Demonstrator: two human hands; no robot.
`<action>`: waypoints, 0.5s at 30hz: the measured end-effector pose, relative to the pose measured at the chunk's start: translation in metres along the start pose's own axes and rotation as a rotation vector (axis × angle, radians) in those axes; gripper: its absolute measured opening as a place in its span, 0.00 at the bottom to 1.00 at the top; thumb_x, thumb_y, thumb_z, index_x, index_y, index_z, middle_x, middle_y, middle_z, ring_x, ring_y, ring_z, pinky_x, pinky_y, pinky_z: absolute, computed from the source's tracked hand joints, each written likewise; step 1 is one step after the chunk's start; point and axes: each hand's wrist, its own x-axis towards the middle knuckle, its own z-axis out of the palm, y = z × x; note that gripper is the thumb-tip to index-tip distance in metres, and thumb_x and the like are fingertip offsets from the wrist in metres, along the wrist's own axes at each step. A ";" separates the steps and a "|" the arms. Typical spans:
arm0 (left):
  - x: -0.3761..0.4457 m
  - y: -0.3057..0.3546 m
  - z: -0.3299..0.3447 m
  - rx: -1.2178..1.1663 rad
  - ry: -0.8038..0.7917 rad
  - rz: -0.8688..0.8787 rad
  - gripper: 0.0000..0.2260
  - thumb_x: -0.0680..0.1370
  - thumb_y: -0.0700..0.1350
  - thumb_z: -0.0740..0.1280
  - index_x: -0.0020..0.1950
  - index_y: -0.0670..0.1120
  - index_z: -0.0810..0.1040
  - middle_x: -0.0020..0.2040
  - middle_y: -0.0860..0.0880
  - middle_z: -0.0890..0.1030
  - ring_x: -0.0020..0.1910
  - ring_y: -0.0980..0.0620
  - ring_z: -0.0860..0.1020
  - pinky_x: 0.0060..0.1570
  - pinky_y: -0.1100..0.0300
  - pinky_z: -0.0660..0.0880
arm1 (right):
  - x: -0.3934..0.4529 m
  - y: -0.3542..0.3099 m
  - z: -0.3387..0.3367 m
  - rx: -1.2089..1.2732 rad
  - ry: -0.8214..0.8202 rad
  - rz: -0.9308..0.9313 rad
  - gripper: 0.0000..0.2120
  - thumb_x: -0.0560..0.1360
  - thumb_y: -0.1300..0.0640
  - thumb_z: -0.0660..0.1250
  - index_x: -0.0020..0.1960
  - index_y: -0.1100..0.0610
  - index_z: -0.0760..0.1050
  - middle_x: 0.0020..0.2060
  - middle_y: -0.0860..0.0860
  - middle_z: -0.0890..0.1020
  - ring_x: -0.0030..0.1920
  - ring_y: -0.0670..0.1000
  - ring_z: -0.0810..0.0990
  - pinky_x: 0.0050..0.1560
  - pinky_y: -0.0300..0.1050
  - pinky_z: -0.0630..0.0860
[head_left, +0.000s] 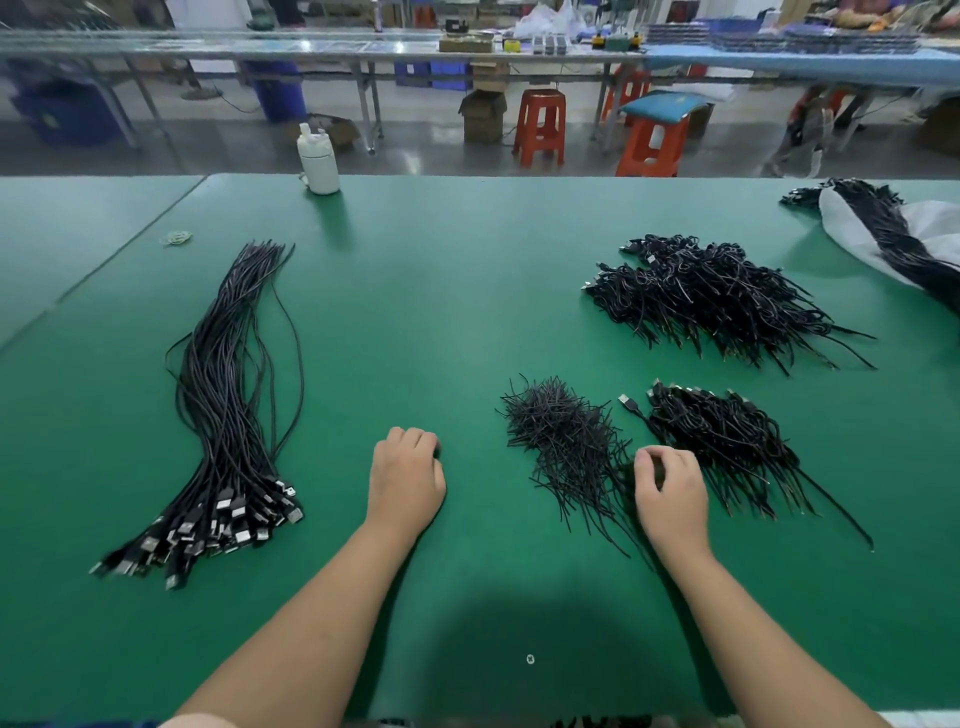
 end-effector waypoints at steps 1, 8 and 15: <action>0.002 -0.002 -0.003 0.029 -0.019 0.018 0.06 0.73 0.38 0.66 0.48 0.44 0.81 0.46 0.48 0.81 0.48 0.45 0.74 0.48 0.51 0.71 | 0.000 0.000 0.000 0.011 -0.001 0.002 0.03 0.81 0.53 0.61 0.51 0.50 0.73 0.50 0.48 0.74 0.49 0.47 0.73 0.50 0.43 0.67; 0.027 -0.077 -0.053 0.353 -0.225 -0.487 0.21 0.75 0.47 0.63 0.68 0.46 0.67 0.67 0.42 0.71 0.65 0.41 0.66 0.61 0.48 0.67 | 0.002 0.002 0.002 0.019 0.006 0.000 0.04 0.81 0.51 0.61 0.49 0.50 0.73 0.46 0.49 0.75 0.45 0.48 0.74 0.47 0.45 0.68; 0.037 -0.124 -0.077 0.496 -0.448 -0.528 0.09 0.76 0.40 0.58 0.56 0.47 0.68 0.58 0.45 0.77 0.64 0.44 0.67 0.61 0.49 0.66 | 0.002 0.002 0.003 0.039 0.007 0.000 0.05 0.81 0.50 0.62 0.49 0.50 0.74 0.45 0.46 0.75 0.45 0.46 0.74 0.46 0.44 0.68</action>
